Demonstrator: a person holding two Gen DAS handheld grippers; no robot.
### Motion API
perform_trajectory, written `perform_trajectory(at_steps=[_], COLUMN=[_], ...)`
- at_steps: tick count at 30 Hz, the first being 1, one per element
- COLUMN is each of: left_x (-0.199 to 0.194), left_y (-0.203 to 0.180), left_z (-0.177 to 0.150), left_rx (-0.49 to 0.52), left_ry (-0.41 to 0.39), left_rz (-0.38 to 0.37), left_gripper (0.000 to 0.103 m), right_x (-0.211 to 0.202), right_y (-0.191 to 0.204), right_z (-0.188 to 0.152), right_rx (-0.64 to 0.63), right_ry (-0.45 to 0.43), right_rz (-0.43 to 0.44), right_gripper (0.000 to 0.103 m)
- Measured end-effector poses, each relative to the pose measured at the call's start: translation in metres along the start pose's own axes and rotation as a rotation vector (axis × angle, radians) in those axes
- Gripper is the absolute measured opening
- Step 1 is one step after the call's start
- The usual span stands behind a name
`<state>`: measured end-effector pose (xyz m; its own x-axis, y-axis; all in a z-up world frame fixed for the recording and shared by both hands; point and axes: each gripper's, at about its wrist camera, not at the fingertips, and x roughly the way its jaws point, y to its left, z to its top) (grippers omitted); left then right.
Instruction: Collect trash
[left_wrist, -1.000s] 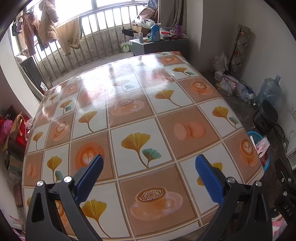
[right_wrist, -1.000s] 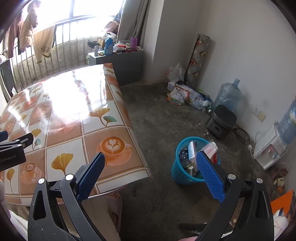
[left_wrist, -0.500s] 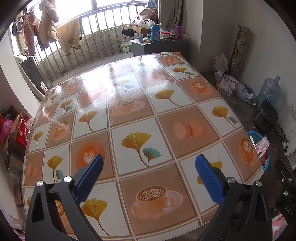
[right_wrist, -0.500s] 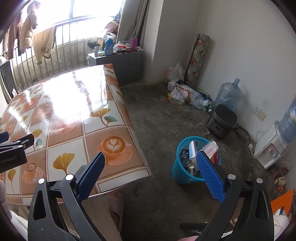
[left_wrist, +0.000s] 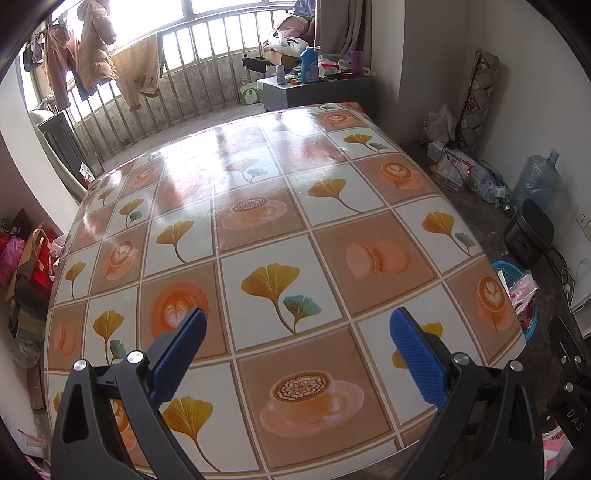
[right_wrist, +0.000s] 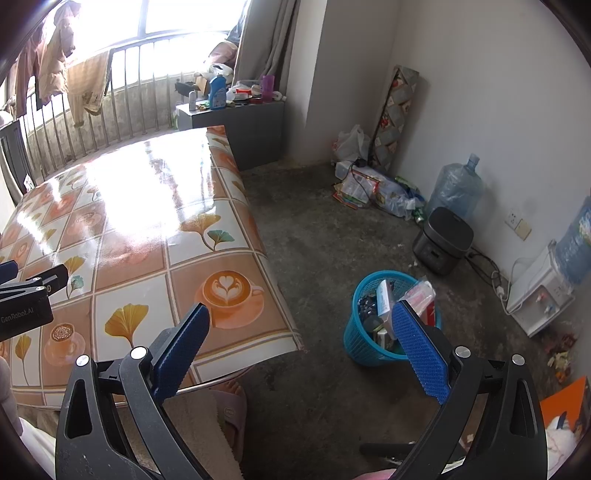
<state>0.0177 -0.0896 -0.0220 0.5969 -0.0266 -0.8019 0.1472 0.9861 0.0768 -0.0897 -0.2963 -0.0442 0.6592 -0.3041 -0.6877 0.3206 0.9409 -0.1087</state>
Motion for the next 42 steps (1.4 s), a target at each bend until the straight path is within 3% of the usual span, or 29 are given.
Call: perform_trajectory(at_steps=[42], left_x=[0.0014], left_y=[0.0031], left_z=[0.0015], left_rx=[-0.007], left_ry=[-0.003], left_rz=[-0.001], left_gripper=[0.097], right_x=[-0.0010], right_y=[0.0003], right_z=[0.0010], right_rx=[0.001], right_ry=[0.001], right_rz=[0.001], right_gripper=[0.095])
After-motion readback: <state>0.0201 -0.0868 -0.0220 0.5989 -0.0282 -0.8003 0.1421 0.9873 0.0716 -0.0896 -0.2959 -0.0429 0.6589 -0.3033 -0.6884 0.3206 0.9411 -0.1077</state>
